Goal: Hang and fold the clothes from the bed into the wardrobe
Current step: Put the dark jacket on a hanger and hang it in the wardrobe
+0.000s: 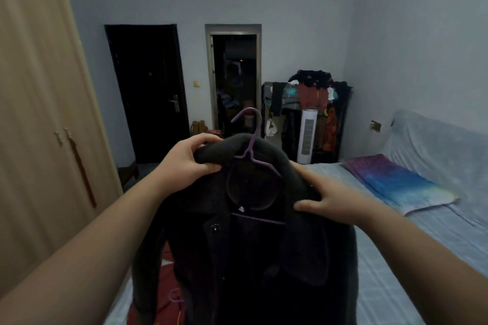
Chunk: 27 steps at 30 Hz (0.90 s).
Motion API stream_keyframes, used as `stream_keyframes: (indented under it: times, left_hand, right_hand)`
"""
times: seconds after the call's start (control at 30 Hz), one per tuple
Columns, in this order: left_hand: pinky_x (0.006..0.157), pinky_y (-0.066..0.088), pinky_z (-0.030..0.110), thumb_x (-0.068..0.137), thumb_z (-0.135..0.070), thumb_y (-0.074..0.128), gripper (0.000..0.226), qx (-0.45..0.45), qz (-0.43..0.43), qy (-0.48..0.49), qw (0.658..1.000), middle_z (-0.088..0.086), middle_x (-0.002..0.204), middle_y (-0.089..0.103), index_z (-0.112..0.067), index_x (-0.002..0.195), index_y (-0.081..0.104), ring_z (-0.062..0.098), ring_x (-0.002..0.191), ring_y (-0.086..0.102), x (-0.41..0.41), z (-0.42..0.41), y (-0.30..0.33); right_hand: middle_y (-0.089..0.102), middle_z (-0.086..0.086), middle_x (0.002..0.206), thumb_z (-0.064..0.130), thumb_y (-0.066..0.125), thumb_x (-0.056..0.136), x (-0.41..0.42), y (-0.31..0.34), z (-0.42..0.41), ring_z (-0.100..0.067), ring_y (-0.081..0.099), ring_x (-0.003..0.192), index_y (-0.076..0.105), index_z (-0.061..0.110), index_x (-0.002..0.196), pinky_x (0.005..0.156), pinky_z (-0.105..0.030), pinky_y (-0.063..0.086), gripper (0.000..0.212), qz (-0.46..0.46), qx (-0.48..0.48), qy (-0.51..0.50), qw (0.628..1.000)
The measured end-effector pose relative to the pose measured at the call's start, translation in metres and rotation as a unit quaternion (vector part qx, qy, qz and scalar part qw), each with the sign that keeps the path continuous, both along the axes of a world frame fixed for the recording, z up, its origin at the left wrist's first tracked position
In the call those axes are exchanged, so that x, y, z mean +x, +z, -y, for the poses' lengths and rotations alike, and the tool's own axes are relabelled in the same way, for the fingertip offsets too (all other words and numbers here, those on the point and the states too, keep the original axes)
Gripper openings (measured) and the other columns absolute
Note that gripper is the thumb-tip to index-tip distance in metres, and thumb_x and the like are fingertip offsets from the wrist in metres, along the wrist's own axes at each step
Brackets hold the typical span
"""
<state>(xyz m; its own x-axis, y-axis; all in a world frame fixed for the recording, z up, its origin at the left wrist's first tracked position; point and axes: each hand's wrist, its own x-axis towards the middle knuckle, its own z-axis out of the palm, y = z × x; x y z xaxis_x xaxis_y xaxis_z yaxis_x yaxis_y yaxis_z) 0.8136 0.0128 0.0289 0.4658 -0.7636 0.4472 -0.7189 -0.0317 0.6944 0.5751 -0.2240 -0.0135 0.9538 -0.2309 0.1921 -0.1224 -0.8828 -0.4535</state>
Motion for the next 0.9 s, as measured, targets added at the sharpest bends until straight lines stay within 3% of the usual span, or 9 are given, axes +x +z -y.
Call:
stream_keyframes:
  times: [0.1, 0.2, 0.33, 0.4, 0.5, 0.6, 0.73, 0.83, 0.9]
  left_hand:
    - [0.085, 0.049, 0.012, 0.076, -0.009, 0.082, 0.052, -0.008, 0.027, 0.024, 0.999, -0.018, 0.112, 0.067, -0.033, 0.119, 0.066, -0.007, 0.1, 0.062, -0.011, -0.004, 0.007]
    - [0.095, 0.05, 0.027, 0.076, -0.016, 0.083, 0.054, -0.012, 0.056, 0.078, 0.995, -0.022, 0.11, 0.068, -0.042, 0.12, 0.064, -0.005, 0.103, 0.062, -0.015, -0.012, 0.011]
    - [0.099, 0.05, 0.042, 0.074, -0.031, 0.082, 0.057, 0.014, 0.104, 0.164, 0.981, -0.025, 0.114, 0.065, -0.053, 0.121, 0.057, 0.003, 0.109, 0.061, -0.019, -0.035, 0.022]
    - [0.099, 0.049, 0.042, 0.075, -0.034, 0.08, 0.058, 0.033, 0.128, 0.193, 0.972, -0.024, 0.117, 0.064, -0.055, 0.121, 0.053, 0.005, 0.111, 0.061, -0.027, -0.051, 0.032]
    - [0.101, 0.048, 0.037, 0.078, -0.035, 0.078, 0.057, 0.043, 0.141, 0.242, 0.959, -0.024, 0.118, 0.063, -0.064, 0.117, 0.048, 0.003, 0.112, 0.06, -0.041, -0.084, 0.051]
    - [0.098, 0.049, 0.028, 0.083, -0.033, 0.073, 0.046, 0.053, 0.12, 0.254, 0.958, -0.024, 0.114, 0.066, -0.058, 0.116, 0.053, -0.003, 0.108, 0.061, -0.056, -0.124, 0.07]
    - [0.086, 0.049, 0.015, 0.082, -0.039, 0.068, 0.036, 0.066, 0.085, 0.283, 0.953, -0.017, 0.108, 0.068, -0.036, 0.117, 0.06, -0.004, 0.099, 0.063, -0.082, -0.185, 0.096]
    - [0.086, 0.05, 0.018, 0.08, -0.048, 0.067, 0.038, 0.076, 0.085, 0.334, 0.936, -0.015, 0.108, 0.07, -0.034, 0.115, 0.062, -0.003, 0.1, 0.065, -0.103, -0.239, 0.116]
    - [0.086, 0.052, 0.021, 0.08, -0.047, 0.067, 0.036, 0.071, 0.089, 0.365, 0.924, -0.009, 0.108, 0.072, -0.032, 0.112, 0.064, 0.002, 0.099, 0.067, -0.12, -0.277, 0.132]
  right_hand:
    - [0.056, 0.022, 0.124, 0.037, 0.076, 0.084, 0.018, 0.002, -0.007, -0.002, 0.055, 0.114, 0.02, 0.053, 0.15, 0.087, -0.011, 0.038, 0.088, 0.051, -0.039, -0.031, 0.997]
    - [0.068, 0.008, 0.12, 0.036, 0.078, 0.083, 0.036, -0.002, -0.012, -0.017, 0.063, 0.112, 0.039, 0.046, 0.142, 0.088, -0.026, 0.046, 0.072, 0.133, -0.005, -0.029, 0.991]
    - [0.071, 0.006, 0.116, 0.048, 0.073, 0.083, 0.067, 0.01, -0.022, -0.022, 0.065, 0.108, 0.048, 0.042, 0.136, 0.086, -0.035, 0.051, 0.059, 0.167, -0.037, -0.021, 0.985]
    - [0.07, 0.012, 0.111, 0.049, 0.072, 0.083, 0.083, 0.022, -0.03, -0.02, 0.065, 0.104, 0.051, 0.041, 0.129, 0.081, -0.034, 0.05, 0.05, 0.19, -0.054, 0.011, 0.98]
    - [0.056, 0.022, 0.109, 0.048, 0.072, 0.083, 0.102, 0.047, -0.051, -0.012, 0.062, 0.099, 0.055, 0.039, 0.121, 0.086, -0.036, 0.051, 0.043, 0.226, -0.04, 0.101, 0.968]
    - [0.046, 0.023, 0.106, 0.049, 0.072, 0.083, 0.117, 0.072, -0.082, -0.007, 0.058, 0.094, 0.056, 0.036, 0.116, 0.085, -0.036, 0.052, 0.039, 0.241, -0.035, 0.181, 0.953]
    - [0.051, 0.027, 0.115, 0.045, 0.073, 0.083, 0.13, 0.098, -0.138, -0.003, 0.057, 0.105, 0.05, 0.036, 0.13, 0.092, -0.031, 0.051, 0.052, 0.235, 0.004, 0.25, 0.939]
    - [0.05, 0.024, 0.133, 0.04, 0.075, 0.084, 0.132, 0.118, -0.183, 0.0, 0.049, 0.122, 0.025, 0.051, 0.149, 0.104, -0.028, 0.043, 0.083, 0.233, 0.018, 0.305, 0.923]
    - [0.055, 0.026, 0.132, 0.039, 0.075, 0.084, 0.131, 0.132, -0.212, 0.002, 0.052, 0.121, 0.028, 0.056, 0.146, 0.105, -0.028, 0.045, 0.08, 0.23, 0.011, 0.349, 0.908]
